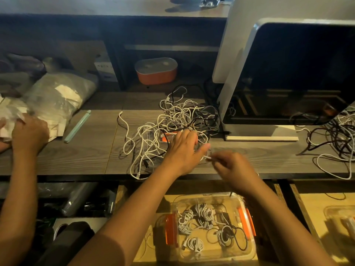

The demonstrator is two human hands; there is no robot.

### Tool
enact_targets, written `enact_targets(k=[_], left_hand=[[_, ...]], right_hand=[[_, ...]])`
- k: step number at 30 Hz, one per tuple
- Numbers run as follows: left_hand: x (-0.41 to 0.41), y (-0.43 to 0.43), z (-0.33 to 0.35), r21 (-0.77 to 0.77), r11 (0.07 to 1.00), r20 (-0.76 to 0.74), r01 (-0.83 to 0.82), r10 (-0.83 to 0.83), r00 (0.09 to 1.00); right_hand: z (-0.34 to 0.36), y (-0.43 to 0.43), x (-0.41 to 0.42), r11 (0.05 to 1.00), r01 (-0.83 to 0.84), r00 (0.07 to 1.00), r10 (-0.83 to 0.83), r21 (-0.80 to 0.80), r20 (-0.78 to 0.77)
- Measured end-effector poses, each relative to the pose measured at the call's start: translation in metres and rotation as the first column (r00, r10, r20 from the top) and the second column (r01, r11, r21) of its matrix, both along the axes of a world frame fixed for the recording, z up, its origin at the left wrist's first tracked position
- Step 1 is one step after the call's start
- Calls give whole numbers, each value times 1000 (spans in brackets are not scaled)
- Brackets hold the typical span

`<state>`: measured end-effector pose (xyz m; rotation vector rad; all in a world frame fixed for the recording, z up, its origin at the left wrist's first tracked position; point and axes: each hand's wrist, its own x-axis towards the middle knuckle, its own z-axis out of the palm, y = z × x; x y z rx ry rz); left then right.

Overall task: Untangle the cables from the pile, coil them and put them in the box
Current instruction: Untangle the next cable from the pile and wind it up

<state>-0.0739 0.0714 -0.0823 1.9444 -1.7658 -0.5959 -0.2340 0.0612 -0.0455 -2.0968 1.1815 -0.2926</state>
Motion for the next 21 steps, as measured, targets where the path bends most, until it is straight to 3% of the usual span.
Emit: enact_targets(k=[5, 9, 11, 12, 14, 16, 17, 18, 21], left_hand=[[-1, 17, -10, 71, 980, 4, 184, -184, 983], [-3, 25, -13, 335, 924, 12, 187, -202, 979], [-1, 26, -8, 353, 913, -217, 205, -133, 967], [-2, 26, -3, 332, 917, -422, 219, -64, 905], [-6, 29, 10, 249, 941, -780, 227, 56, 623], [-9, 30, 20, 150, 972, -941, 183, 84, 328], [-11, 29, 25, 104, 980, -972, 167, 65, 227], [-12, 27, 29, 49, 986, -981, 158, 17, 195], [-23, 15, 38, -60, 998, -970, 15, -62, 237]], right_hand=[[14, -22, -15, 979, 186, 979, -178, -82, 97], [18, -33, -19, 960, 248, 966, -235, -131, 107], [16, -37, -21, 954, 284, 956, -274, -100, 108], [14, -38, -22, 949, 306, 949, -297, -77, 106], [8, -39, -20, 941, 337, 937, -335, -7, 95], [-1, -35, -16, 940, 330, 941, -335, 90, 52], [-5, -31, -11, 941, 314, 947, -319, 129, 23], [-9, -27, -6, 944, 288, 957, -291, 163, -3], [-17, -9, 14, 971, 100, 994, -88, 216, -64]])
